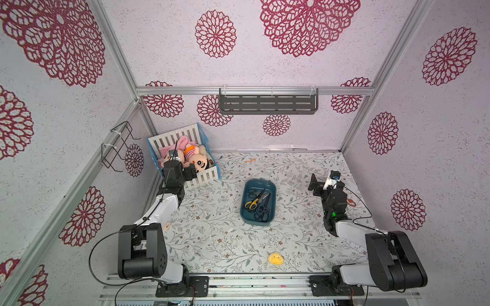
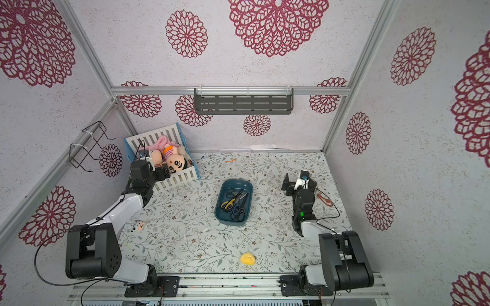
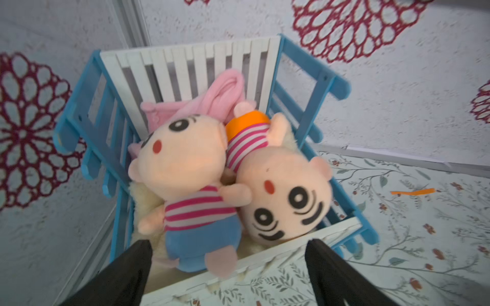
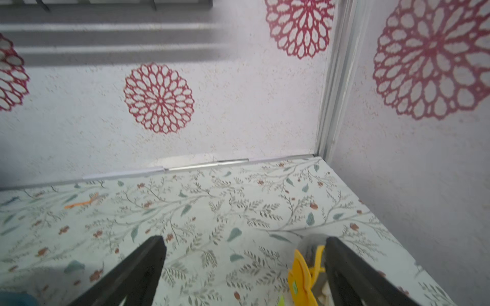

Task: Take the scissors out of the storage box
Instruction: Move the storage box to the center of the board.

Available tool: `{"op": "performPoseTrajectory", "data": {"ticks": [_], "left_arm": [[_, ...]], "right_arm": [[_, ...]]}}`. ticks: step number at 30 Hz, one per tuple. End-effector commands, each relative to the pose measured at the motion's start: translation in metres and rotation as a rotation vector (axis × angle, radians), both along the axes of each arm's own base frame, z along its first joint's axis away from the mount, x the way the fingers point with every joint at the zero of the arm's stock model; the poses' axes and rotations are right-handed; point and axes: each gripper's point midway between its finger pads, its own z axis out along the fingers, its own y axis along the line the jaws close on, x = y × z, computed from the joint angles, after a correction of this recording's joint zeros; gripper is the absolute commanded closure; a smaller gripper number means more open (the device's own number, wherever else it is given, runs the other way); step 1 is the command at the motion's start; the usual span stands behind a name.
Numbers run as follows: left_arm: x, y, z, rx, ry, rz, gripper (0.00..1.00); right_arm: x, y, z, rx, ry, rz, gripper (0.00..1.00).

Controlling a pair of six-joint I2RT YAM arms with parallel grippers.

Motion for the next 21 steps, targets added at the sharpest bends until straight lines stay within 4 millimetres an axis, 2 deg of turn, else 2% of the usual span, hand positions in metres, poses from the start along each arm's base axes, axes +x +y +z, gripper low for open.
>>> {"op": "performPoseTrajectory", "data": {"ticks": [1,5,7,13,16,19,21], "left_arm": [[-0.031,-0.051,-0.03,0.02,0.258,-0.04,0.03],[-0.033,-0.133,-0.033,-0.068,0.316,-0.137,0.02],[-0.032,-0.162,-0.045,-0.13,0.381,-0.132,0.0],[-0.033,-0.237,-0.083,-0.195,0.519,-0.229,0.07],[-0.038,-0.261,-0.1,-0.132,0.582,-0.258,0.08],[-0.041,-0.27,-0.116,-0.155,0.639,-0.247,0.14],[-0.042,-0.272,-0.137,-0.158,0.68,-0.235,0.16]], "right_arm": [[-0.003,0.019,-0.019,0.047,0.168,0.029,0.01],[-0.005,0.052,-0.031,0.061,0.288,0.09,0.03],[-0.008,0.067,-0.037,0.072,0.344,0.117,0.03],[-0.024,0.091,-0.045,0.137,0.429,0.166,0.04],[-0.028,0.091,-0.05,0.13,0.456,0.16,0.04],[-0.028,0.09,-0.051,0.123,0.468,0.153,0.05],[-0.026,0.091,-0.047,0.118,0.465,0.156,0.05]]}}
